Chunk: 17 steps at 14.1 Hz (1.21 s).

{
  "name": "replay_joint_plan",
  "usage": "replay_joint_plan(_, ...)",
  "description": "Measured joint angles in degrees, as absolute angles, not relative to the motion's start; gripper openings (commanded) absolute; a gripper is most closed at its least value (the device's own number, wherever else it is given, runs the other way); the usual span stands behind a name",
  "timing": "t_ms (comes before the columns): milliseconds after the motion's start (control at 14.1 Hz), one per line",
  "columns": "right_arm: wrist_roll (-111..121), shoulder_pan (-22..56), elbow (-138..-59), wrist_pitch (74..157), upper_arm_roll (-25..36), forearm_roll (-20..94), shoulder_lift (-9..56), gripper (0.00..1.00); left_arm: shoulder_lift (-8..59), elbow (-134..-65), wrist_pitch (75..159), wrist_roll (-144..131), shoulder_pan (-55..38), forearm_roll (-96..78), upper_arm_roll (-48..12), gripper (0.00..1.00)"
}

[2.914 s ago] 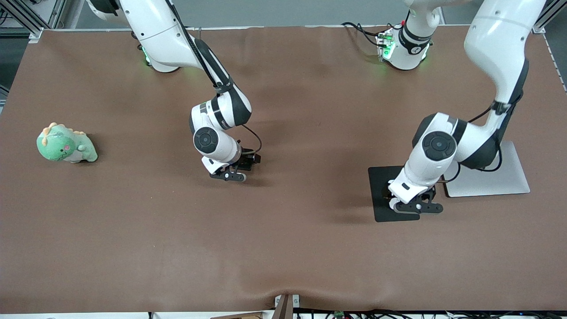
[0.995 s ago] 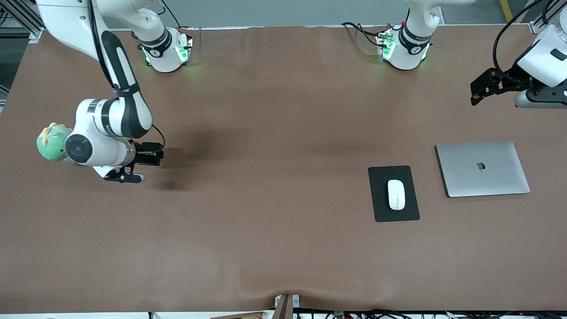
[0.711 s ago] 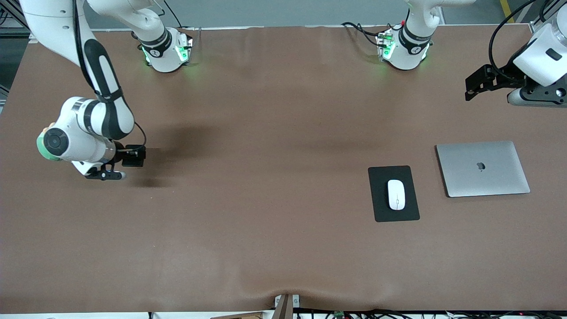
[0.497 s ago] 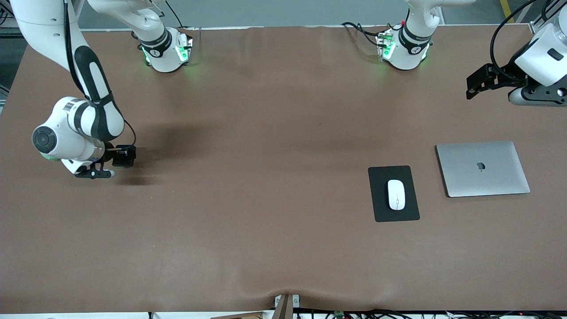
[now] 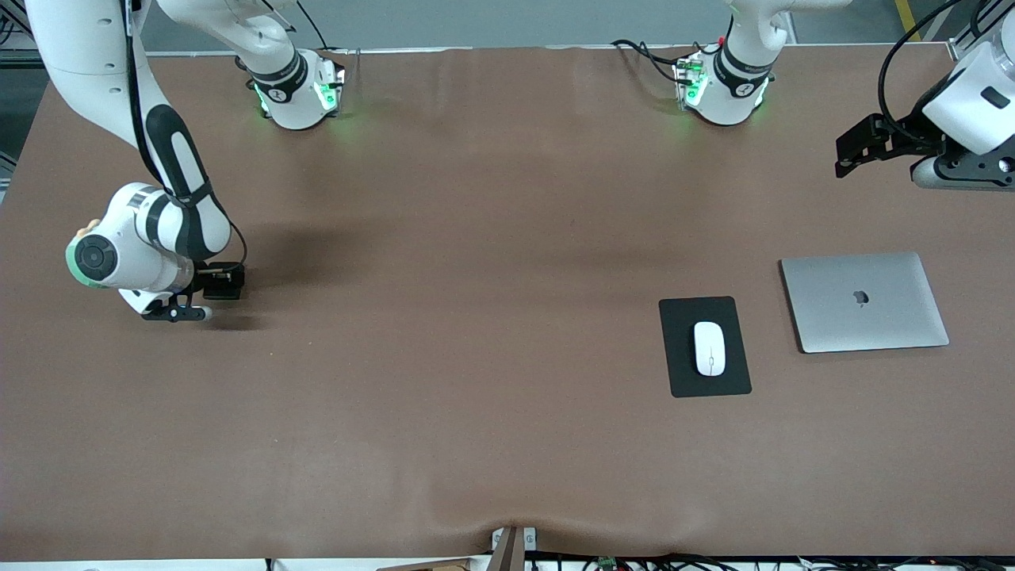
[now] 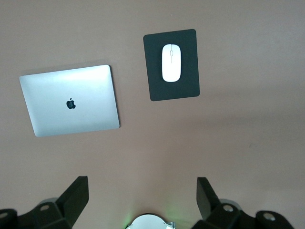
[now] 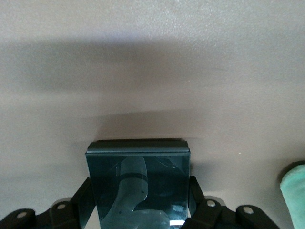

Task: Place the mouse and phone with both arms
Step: 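Carry the black phone with the right gripper toward the green plush toy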

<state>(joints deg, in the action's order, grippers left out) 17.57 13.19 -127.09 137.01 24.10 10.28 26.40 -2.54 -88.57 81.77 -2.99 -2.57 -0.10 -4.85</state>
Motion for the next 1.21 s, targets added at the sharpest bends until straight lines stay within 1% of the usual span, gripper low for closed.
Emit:
replay_joint_plan(71,17.57,13.17,-127.09,137.0,24.1,10.32,26.4,0.0,-2.18,-88.58,81.77,-2.99,-2.02,-0.1,-4.78,1.0)
replay_joint_plan(142,17.55,13.17,-127.1,136.99,24.1,10.54,26.4,0.34,-1.74,-88.6,81.77,-2.99,-1.07,-0.1,-4.74,1.0)
replay_joint_plan(213,17.55,13.17,-127.11,136.96,24.1,10.9,26.4,0.99,-1.35,-88.6,81.77,-2.98,0.05,-0.1,-4.7,1.0)
replay_joint_plan(569,17.83,13.3,-127.09,136.56,23.6,11.55,26.99,1.0,-1.0,-88.56,83.15,-2.92,1.2,-0.1,-4.75,1.0)
replay_joint_plan(782,19.72,13.34,-125.17,133.1,23.61,11.56,26.63,1.0,-1.0,-88.56,84.47,-2.92,1.07,-0.1,-4.95,1.0)
replay_joint_plan(995,20.38,13.33,-119.49,122.98,23.79,11.55,24.45,1.0,-1.0,-88.57,84.98,-2.92,0.98,-0.1,-5.09,1.0)
replay_joint_plan(1208,25.71,13.24,-110.69,111.72,25.74,11.17,22.84,1.0,-1.0,-88.56,85.15,-2.92,0.95,-0.1,-5.12,1.0)
